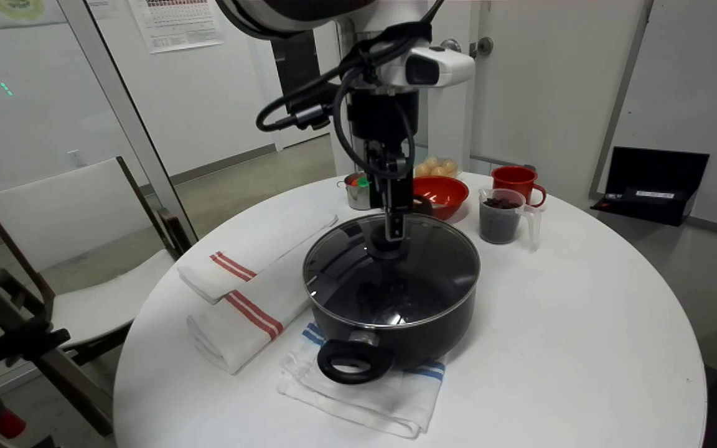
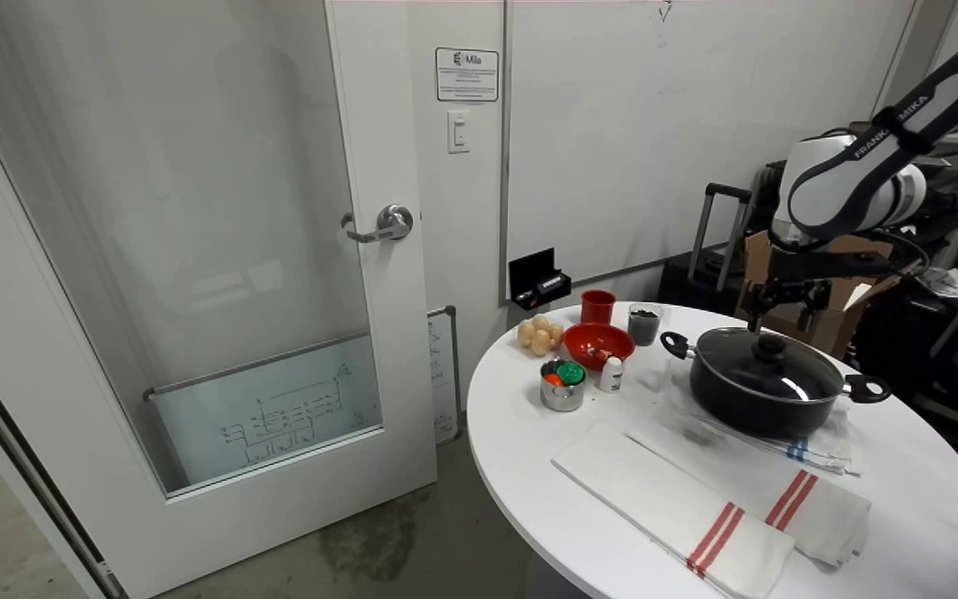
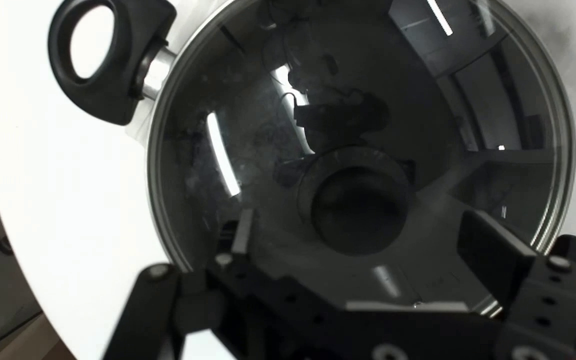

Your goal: Remove the lid from the pot

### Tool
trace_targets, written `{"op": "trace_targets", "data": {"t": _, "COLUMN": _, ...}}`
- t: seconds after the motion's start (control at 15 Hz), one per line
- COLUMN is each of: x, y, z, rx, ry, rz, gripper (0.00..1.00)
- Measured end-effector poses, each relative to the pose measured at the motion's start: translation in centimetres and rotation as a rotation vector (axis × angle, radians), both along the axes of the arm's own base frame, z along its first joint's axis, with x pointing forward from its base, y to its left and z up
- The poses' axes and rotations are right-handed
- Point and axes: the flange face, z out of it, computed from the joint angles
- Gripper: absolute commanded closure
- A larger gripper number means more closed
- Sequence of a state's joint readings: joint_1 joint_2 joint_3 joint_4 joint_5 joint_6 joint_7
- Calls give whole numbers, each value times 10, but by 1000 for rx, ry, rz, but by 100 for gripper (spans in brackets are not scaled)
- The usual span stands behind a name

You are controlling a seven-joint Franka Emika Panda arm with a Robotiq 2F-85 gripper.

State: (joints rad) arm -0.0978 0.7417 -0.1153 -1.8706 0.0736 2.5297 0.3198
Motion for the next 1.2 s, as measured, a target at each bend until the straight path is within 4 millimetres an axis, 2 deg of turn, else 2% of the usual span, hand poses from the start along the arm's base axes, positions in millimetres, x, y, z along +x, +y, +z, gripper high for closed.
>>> {"op": "trace_targets", "data": {"t": 0.6, "x": 3, "y": -1, "z": -21, "rx": 13, "ry": 14, "rz": -3, "gripper": 0}}
{"op": "trace_targets", "data": {"t": 0.67, "x": 3, "y": 0, "z": -22, "rx": 15, "ry": 14, "rz": -1, "gripper": 25}}
{"op": "trace_targets", "data": {"t": 0.73, "x": 3, "y": 1, "z": -22, "rx": 16, "ry": 14, "rz": 0, "gripper": 26}}
{"op": "trace_targets", "data": {"t": 1.13, "x": 4, "y": 5, "z": -23, "rx": 25, "ry": 13, "rz": -1, "gripper": 72}}
{"op": "trace_targets", "data": {"t": 1.2, "x": 3, "y": 2, "z": -23, "rx": 25, "ry": 13, "rz": -4, "gripper": 75}}
